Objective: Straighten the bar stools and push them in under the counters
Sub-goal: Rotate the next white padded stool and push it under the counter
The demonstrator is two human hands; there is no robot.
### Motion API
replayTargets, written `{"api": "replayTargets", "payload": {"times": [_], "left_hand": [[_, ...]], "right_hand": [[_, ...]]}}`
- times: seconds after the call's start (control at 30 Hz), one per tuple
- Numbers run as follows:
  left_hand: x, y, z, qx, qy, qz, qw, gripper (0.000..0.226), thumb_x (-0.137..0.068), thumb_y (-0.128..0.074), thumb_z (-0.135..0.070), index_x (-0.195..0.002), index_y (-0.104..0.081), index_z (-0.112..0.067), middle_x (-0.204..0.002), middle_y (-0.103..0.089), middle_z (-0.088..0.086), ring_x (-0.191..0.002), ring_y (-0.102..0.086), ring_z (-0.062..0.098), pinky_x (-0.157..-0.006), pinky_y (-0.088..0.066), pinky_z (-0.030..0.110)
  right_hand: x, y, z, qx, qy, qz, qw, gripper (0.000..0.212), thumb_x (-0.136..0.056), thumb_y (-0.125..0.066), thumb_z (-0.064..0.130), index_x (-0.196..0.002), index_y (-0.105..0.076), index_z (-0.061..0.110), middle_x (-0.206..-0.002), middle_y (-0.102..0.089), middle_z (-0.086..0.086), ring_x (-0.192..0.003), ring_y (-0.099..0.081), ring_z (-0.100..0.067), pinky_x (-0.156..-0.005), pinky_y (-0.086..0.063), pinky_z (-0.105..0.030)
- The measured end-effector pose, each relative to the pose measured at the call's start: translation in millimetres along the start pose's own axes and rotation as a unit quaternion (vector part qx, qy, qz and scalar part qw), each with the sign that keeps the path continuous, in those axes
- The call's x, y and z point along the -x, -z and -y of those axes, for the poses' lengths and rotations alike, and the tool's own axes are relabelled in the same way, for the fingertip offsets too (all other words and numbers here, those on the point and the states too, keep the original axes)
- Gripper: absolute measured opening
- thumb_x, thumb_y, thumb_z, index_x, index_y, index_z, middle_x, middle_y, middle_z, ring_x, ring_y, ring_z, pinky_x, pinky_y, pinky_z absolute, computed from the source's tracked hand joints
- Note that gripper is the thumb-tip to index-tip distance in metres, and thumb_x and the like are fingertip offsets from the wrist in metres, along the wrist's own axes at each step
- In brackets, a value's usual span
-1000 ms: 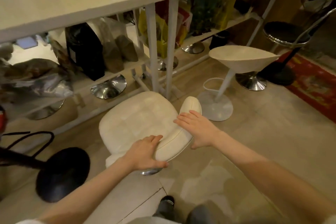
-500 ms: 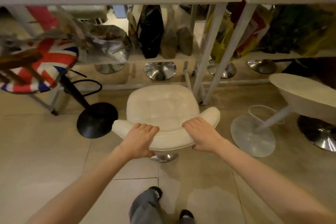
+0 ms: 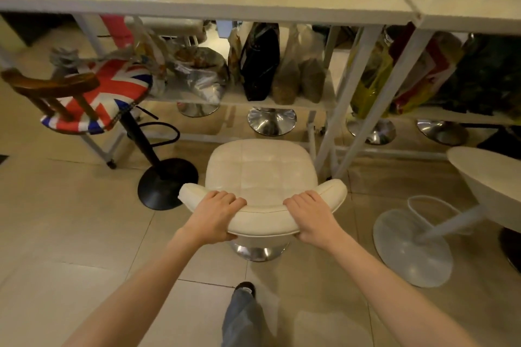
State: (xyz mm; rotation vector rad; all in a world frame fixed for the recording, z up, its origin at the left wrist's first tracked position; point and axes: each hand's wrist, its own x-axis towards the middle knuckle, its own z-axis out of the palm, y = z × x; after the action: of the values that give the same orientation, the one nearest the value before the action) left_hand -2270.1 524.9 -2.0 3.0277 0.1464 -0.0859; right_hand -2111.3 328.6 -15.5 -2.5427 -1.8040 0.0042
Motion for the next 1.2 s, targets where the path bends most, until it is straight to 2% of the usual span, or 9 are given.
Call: {"api": "replayTargets", "payload": {"times": [0.37,0.5,0.6,0.97,1.2], "left_hand": [[-51,4,37,-0.011,-0.002,-0.013,1.0,0.066,-0.047,-0.08,-0.053,-0.103,-0.055,-0.026,-0.089,-0.063,-0.006,-0.08,-0.06,0.016,-0.079,-0.048,0.033],[-70,5,53,-0.008,-0.003,-0.026,1.0,0.066,-0.046,-0.078,-0.056,-0.102,-0.056,-0.028,-0.088,-0.064,-0.008,-0.08,-0.061,0.014,-0.079,-0.049,0.031],[-85,8,63,-0.009,-0.003,-0.028,1.0,0.066,-0.045,-0.077,-0.056,-0.101,-0.057,-0.027,-0.086,-0.063,-0.008,-0.078,-0.061,0.014,-0.077,-0.049,0.03],[-143,14,104,-0.016,-0.008,-0.027,0.999,0.07,-0.04,-0.079,-0.057,-0.099,-0.055,-0.028,-0.084,-0.062,-0.01,-0.075,-0.06,0.012,-0.074,-0.049,0.029],[-172,16,126,-0.018,-0.01,-0.019,1.0,0.073,-0.036,-0.079,-0.057,-0.098,-0.053,-0.028,-0.082,-0.061,-0.01,-0.073,-0.059,0.013,-0.071,-0.048,0.026]], "right_hand": [[-55,-3,-32,0.002,0.009,-0.011,1.0,0.063,-0.027,-0.081,0.017,-0.086,-0.059,0.014,-0.076,-0.06,0.002,-0.068,-0.059,-0.021,-0.074,-0.03,-0.029],[-77,-6,-45,0.001,0.019,-0.02,1.0,0.062,-0.03,-0.081,0.018,-0.088,-0.059,0.016,-0.078,-0.06,0.003,-0.071,-0.058,-0.019,-0.073,-0.046,-0.03],[-94,-6,-55,-0.002,0.023,-0.017,1.0,0.062,-0.032,-0.081,0.019,-0.089,-0.058,0.016,-0.08,-0.06,0.002,-0.073,-0.058,-0.019,-0.073,-0.049,-0.032],[-155,-1,-89,0.002,0.025,-0.01,1.0,0.065,-0.031,-0.085,0.028,-0.089,-0.058,0.017,-0.081,-0.062,0.003,-0.074,-0.059,-0.019,-0.075,-0.048,-0.031],[-183,7,-102,0.002,0.003,0.0,1.0,0.067,-0.027,-0.084,0.024,-0.087,-0.058,0.015,-0.079,-0.062,0.001,-0.07,-0.06,-0.02,-0.075,-0.029,-0.029]]}}
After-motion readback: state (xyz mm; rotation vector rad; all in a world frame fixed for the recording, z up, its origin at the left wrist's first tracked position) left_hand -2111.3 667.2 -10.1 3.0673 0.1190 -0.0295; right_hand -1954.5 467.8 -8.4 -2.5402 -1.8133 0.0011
